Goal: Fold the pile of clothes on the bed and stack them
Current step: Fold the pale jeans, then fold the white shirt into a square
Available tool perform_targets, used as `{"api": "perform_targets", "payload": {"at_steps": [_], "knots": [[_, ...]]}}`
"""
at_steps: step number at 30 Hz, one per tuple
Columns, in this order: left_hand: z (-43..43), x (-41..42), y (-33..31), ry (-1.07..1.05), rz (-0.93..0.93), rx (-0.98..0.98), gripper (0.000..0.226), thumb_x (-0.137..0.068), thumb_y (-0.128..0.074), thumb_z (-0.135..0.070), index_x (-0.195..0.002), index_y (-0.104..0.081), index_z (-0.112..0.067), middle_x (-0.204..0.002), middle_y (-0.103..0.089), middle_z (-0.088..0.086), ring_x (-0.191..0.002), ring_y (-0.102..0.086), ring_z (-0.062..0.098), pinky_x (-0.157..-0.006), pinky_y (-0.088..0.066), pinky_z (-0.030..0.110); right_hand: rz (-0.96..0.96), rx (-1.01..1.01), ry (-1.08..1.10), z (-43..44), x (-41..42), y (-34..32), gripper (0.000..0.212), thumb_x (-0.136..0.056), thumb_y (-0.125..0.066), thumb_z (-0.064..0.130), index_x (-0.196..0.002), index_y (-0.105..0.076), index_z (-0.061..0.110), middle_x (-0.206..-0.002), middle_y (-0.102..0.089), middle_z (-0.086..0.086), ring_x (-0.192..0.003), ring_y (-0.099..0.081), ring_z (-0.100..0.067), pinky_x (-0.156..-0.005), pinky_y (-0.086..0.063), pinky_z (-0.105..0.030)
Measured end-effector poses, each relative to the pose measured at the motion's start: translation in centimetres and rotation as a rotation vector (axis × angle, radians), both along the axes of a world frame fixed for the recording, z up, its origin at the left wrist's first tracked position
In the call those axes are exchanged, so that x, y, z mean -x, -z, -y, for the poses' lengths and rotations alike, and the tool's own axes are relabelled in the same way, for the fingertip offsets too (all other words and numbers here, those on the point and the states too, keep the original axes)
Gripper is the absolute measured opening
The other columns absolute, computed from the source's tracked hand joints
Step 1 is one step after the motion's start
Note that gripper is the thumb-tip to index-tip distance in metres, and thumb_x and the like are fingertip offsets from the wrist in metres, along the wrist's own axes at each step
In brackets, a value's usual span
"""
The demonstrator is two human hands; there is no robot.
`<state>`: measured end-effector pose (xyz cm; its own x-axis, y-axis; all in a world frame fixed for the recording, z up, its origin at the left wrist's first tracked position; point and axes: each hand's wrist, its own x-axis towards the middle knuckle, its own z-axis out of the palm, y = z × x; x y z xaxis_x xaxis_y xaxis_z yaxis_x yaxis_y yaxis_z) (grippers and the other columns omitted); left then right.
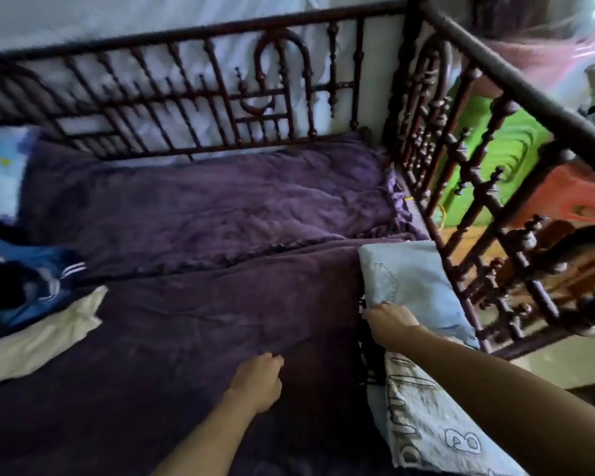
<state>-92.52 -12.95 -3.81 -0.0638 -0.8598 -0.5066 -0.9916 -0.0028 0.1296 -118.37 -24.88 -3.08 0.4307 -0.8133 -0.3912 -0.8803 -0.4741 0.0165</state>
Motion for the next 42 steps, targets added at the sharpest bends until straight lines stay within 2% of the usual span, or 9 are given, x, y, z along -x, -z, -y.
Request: {"api": "perform_targets", "payload": {"at_steps": [4,11,19,23,28,32,36,42], "knots": [[-5.6,-7.8,-4.4,-0.222,0.0,0.123,0.03,-0.093,-0.043,-0.021,-0.12,-0.055,-0.017,-0.124,-0.055,0.005,-0.114,-0.054,0.026,-0.092,-0.046,0.038,0.062,0.073,-0.241,-1.3,-10.2,-3.1,0.03,-0.09,-0.045,0.019,-0.118,-0.056,0.022,-0.122,-0.059,-0.001,-0.116,-0.055,-0.024,-0.088,-0.048,-0.036],[-17.7,-23.2,-8.6,-0.525,0.051,0.286,0.03,-0.092,-0.046,-0.026,-0.12,-0.057,-0.019,-0.123,-0.056,0.003,-0.113,-0.055,0.023,-0.091,-0.044,0.034,0.103,0.126,-0.538,-7.0,-30.0,-7.5,0.04,-0.091,-0.049,0.017,-0.13,-0.051,0.026,-0.128,-0.055,0.0,-0.117,-0.055,-0.024,-0.084,-0.046,-0.035],[-31.2,-42.4,-9.7,-0.705,0.141,0.274,0.029,-0.092,-0.044,-0.027,-0.116,-0.058,-0.018,-0.119,-0.057,0.006,-0.111,-0.056,0.024,-0.09,-0.044,0.035,0.149,0.1,-0.691,-17.9,-52.4,-7.8,0.032,-0.095,-0.041,0.027,-0.124,-0.054,0.024,-0.13,-0.057,-0.001,-0.117,-0.056,-0.024,-0.088,-0.046,-0.035],[-36.5,-49.6,-10.7,-0.743,0.133,0.252,0.033,-0.093,-0.047,-0.024,-0.124,-0.056,-0.018,-0.125,-0.056,0.007,-0.118,-0.052,0.024,-0.095,-0.04,0.032,0.156,0.035,-0.736,-23.3,-60.8,-7.9,0.037,-0.095,-0.04,0.025,-0.131,-0.049,0.025,-0.135,-0.053,-0.003,-0.12,-0.053,-0.026,-0.092,-0.044,-0.035],[-39.5,-57.0,-10.8,-0.764,0.136,0.26,0.031,-0.095,-0.045,-0.024,-0.122,-0.054,-0.015,-0.124,-0.055,0.009,-0.118,-0.05,0.023,-0.095,-0.039,0.031,0.182,0.043,-0.808,-26.0,-68.9,-7.9,0.033,-0.095,-0.04,0.027,-0.125,-0.053,0.023,-0.128,-0.056,-0.003,-0.116,-0.055,-0.025,-0.089,-0.044,-0.035],[-40.4,-61.2,-8.6,-0.778,0.113,0.227,0.034,-0.095,-0.043,-0.025,-0.127,-0.052,-0.018,-0.132,-0.052,0.005,-0.123,-0.047,0.022,-0.098,-0.038,0.031,0.158,0.021,-0.811,-25.3,-74.3,-5.7,0.034,-0.096,-0.036,0.03,-0.124,-0.052,0.022,-0.124,-0.058,-0.004,-0.114,-0.056,-0.026,-0.089,-0.045,-0.037],[-39.9,-66.6,-6.0,-0.788,0.091,0.184,0.042,-0.098,-0.04,-0.025,-0.139,-0.045,-0.019,-0.141,-0.047,0.005,-0.128,-0.044,0.023,-0.103,-0.033,0.032,0.129,-0.021,-0.758,-23.7,-80.4,-1.6,0.034,-0.095,-0.039,0.026,-0.126,-0.052,0.022,-0.125,-0.057,-0.003,-0.114,-0.056,-0.024,-0.09,-0.044,-0.037],[-36.7,-77.7,-1.3,-0.795,0.027,0.095,0.037,-0.097,-0.041,-0.024,-0.132,-0.048,-0.019,-0.133,-0.052,0.005,-0.12,-0.051,0.023,-0.097,-0.038,0.032,0.117,-0.125,-0.665,-22.0,-93.3,6.6,0.03,-0.095,-0.039,0.028,-0.119,-0.057,0.024,-0.116,-0.062,-0.002,-0.106,-0.061,-0.024,-0.086,-0.049,-0.036]]}}
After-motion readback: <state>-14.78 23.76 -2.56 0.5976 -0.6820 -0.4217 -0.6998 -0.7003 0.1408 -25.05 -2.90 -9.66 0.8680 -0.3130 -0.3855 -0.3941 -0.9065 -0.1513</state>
